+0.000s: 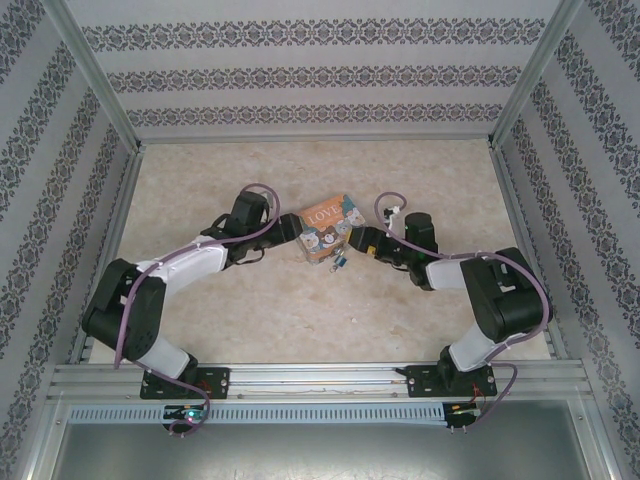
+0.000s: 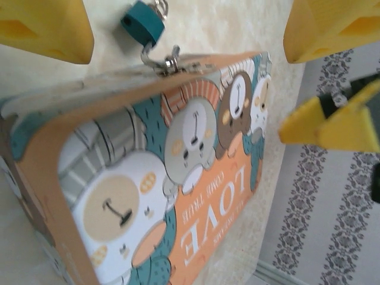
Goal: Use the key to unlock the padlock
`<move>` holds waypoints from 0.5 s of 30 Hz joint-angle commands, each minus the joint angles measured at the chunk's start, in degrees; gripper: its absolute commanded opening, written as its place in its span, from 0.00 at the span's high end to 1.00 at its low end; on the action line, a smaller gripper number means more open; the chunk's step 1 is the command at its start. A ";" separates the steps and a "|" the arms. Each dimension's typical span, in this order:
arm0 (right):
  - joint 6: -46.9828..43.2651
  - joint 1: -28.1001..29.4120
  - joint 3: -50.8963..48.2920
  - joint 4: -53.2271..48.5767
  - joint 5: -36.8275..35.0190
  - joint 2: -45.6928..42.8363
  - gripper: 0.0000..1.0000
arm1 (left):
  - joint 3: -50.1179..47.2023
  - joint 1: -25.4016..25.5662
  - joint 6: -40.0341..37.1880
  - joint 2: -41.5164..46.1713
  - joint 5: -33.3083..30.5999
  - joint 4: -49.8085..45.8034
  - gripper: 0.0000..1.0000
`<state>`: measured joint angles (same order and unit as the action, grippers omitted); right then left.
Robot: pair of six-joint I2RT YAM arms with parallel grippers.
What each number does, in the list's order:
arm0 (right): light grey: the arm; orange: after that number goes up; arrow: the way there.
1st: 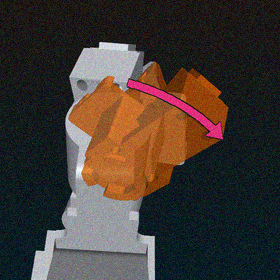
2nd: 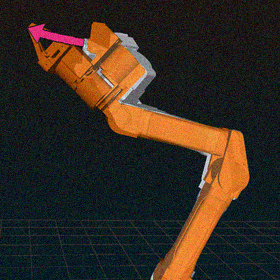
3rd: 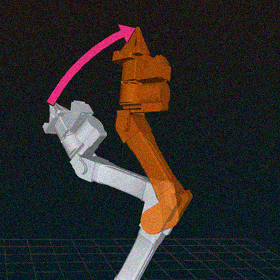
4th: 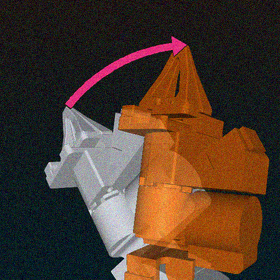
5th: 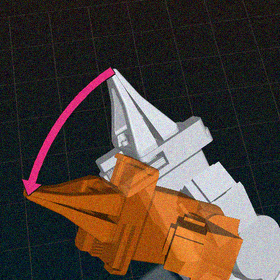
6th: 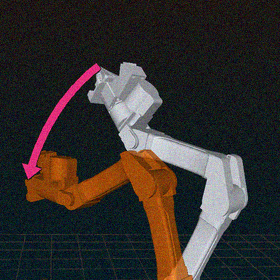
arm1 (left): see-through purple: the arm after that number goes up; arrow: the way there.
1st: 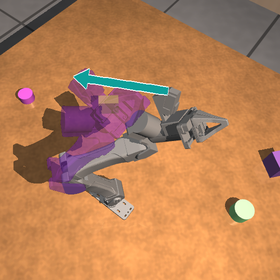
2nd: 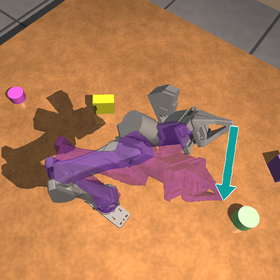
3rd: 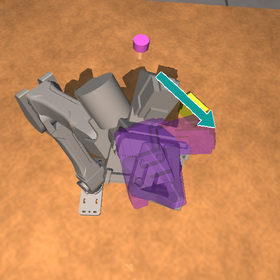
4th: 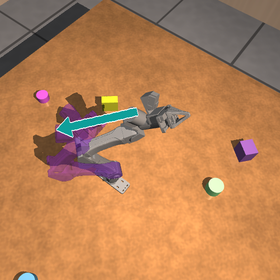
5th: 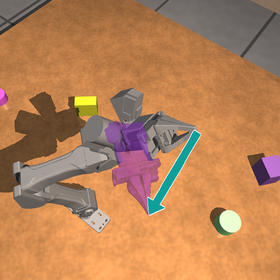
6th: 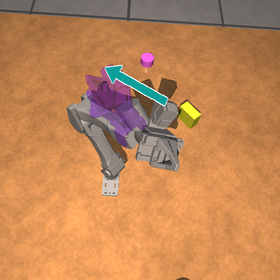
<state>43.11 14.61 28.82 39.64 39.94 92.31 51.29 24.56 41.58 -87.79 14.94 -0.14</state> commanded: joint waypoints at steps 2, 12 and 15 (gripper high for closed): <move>-3.99 -0.38 -2.30 0.82 3.26 -1.37 0.19 | 4.35 -0.66 -3.18 1.01 3.08 -3.20 0.31; -3.50 2.96 -0.74 6.02 3.40 5.11 0.26 | 14.09 1.59 -1.55 -9.24 13.31 -1.76 0.47; -2.48 3.44 -0.44 8.12 2.99 6.83 0.28 | 17.76 2.34 -2.28 -12.89 15.69 -3.43 0.48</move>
<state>40.51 17.47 27.00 43.59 42.11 97.95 66.00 25.85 40.10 -98.80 26.63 -1.37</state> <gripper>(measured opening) 0.726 0.518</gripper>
